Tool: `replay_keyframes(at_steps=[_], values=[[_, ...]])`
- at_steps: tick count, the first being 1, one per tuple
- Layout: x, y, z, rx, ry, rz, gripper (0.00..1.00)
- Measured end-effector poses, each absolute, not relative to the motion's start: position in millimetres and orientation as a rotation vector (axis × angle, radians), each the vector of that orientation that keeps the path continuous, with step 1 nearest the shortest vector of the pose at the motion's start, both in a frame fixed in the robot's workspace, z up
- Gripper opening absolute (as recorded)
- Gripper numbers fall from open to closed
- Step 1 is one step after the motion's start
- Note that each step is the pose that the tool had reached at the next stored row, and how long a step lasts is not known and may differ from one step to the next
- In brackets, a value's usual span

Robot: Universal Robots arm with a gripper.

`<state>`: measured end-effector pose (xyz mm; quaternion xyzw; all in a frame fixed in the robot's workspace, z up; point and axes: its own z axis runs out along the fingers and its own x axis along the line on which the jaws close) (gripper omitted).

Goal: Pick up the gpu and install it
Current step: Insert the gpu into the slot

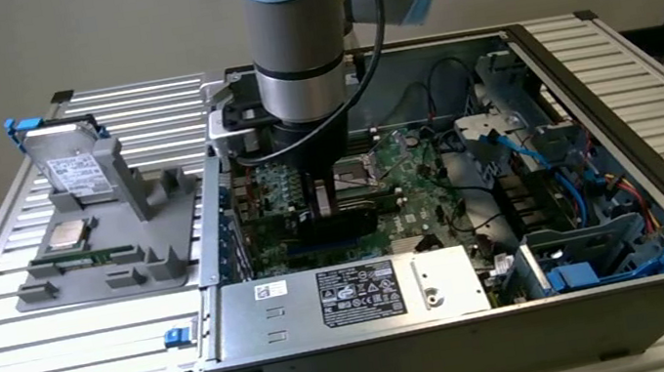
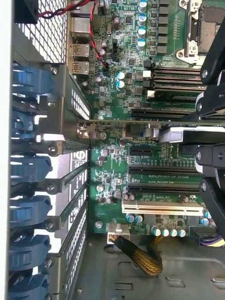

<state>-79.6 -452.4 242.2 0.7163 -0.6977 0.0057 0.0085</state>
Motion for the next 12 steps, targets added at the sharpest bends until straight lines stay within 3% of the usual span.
replay_keyframes(at_steps=[12], values=[[-79.5, -452.5, 242.2, 2.244, -2.175, 0.018, 0.27]])
